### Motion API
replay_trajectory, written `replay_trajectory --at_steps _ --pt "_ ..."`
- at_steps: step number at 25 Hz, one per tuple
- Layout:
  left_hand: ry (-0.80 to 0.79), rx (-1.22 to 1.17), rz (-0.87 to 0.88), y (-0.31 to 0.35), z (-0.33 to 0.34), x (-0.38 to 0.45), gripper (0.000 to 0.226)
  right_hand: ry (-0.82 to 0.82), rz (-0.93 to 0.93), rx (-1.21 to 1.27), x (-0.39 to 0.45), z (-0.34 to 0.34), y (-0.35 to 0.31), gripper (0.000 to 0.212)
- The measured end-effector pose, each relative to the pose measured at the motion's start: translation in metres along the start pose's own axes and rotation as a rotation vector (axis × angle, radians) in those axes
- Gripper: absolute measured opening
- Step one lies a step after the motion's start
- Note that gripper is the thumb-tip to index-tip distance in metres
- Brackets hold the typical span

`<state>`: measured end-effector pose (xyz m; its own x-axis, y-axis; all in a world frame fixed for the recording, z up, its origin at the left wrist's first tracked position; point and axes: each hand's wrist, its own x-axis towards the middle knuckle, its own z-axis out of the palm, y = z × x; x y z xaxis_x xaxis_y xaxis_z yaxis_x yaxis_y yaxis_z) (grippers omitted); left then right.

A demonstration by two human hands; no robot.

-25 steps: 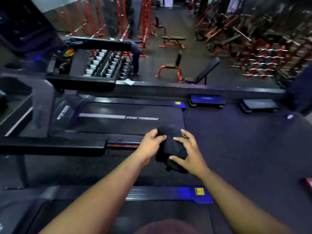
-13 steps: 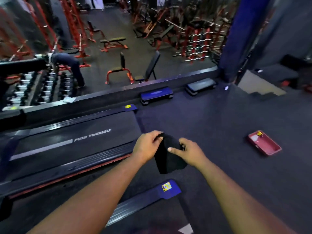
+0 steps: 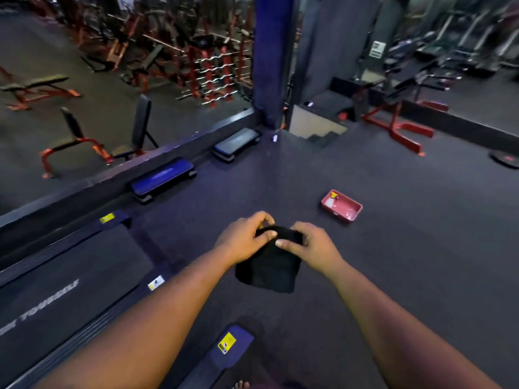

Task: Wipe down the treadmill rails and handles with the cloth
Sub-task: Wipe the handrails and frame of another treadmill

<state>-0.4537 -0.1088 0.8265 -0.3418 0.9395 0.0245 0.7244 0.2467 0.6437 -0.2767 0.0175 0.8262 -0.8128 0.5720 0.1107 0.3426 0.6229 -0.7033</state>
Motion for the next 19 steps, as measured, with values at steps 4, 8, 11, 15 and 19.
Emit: replay_trajectory --at_steps 4,8,11,15,19 --pt "-0.249 0.238 0.032 -0.003 0.002 0.053 0.03 0.181 0.097 -0.055 0.012 -0.037 0.024 0.036" --pt "-0.213 0.217 0.044 0.006 0.009 0.106 0.025 0.245 0.21 -0.13 0.025 -0.079 0.061 0.039" --pt "-0.053 0.009 -0.038 0.008 0.027 0.142 0.019 0.219 0.231 -0.284 0.039 -0.108 0.116 0.045" --pt "0.17 -0.2 -0.01 -0.005 0.105 0.199 0.017 -0.116 0.267 -0.481 0.064 -0.12 0.242 0.056" --pt "0.346 -0.537 -0.032 -0.023 0.229 0.256 0.017 -0.202 0.265 -0.297 0.066 -0.095 0.405 0.041"
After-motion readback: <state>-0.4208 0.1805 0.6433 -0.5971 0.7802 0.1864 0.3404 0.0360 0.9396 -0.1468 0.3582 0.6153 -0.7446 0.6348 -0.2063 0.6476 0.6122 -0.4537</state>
